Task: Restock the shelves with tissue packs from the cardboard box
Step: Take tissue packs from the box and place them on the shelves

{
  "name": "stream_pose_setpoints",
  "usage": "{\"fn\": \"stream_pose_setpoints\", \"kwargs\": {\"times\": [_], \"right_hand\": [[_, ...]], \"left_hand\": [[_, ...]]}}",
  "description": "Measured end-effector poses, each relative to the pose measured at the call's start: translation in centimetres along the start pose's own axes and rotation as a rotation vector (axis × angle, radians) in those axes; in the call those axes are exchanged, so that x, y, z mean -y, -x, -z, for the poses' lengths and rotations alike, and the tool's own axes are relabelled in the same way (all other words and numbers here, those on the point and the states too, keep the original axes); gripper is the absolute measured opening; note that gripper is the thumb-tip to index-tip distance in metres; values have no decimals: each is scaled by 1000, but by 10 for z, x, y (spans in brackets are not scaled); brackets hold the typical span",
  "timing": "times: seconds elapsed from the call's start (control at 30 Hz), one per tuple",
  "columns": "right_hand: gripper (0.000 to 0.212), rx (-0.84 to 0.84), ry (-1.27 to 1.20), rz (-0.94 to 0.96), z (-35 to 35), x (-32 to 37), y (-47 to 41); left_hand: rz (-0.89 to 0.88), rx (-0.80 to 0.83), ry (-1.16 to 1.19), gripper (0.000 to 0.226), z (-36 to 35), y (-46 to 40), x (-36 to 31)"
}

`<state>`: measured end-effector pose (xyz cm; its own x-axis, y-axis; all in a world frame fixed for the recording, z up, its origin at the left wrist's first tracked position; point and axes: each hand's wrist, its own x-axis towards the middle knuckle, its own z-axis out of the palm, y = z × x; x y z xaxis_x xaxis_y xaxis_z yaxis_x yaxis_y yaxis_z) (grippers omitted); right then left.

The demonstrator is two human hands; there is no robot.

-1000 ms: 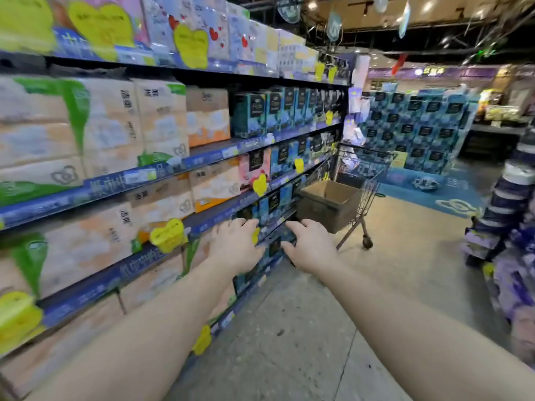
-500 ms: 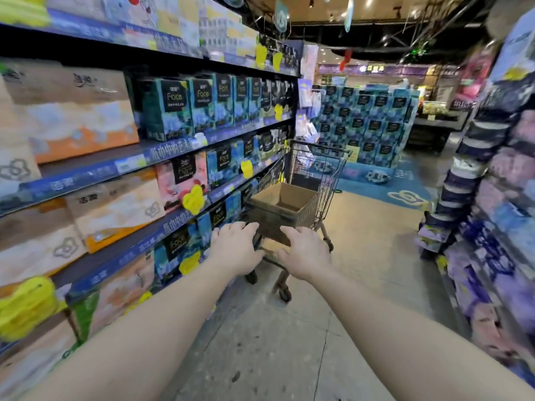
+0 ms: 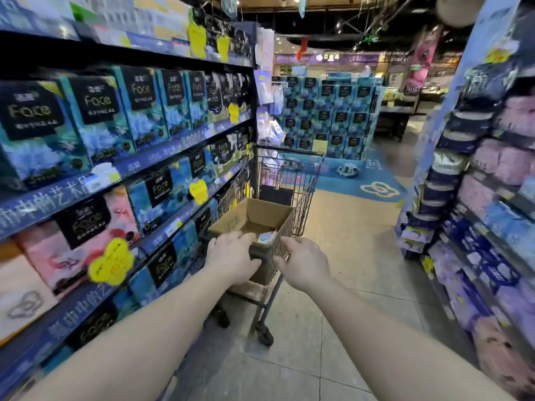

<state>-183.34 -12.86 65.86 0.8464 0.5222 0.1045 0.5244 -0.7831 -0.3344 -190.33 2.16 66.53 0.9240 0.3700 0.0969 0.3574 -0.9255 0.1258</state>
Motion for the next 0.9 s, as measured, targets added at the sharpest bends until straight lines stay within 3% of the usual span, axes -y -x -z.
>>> {"fn": "stream_pose_setpoints", "kwargs": {"times": [0.4, 0.7, 0.9], "right_hand": [[54, 82, 56, 134, -7, -129, -282], [57, 205, 76, 270, -64, -110, -422], [58, 264, 85, 251, -95, -90, -505]], "left_hand": [[152, 43, 19, 66, -50, -261, -68], [315, 131, 63, 69, -95, -374, -6], [375, 162, 103, 62, -113, -455, 44]]}}
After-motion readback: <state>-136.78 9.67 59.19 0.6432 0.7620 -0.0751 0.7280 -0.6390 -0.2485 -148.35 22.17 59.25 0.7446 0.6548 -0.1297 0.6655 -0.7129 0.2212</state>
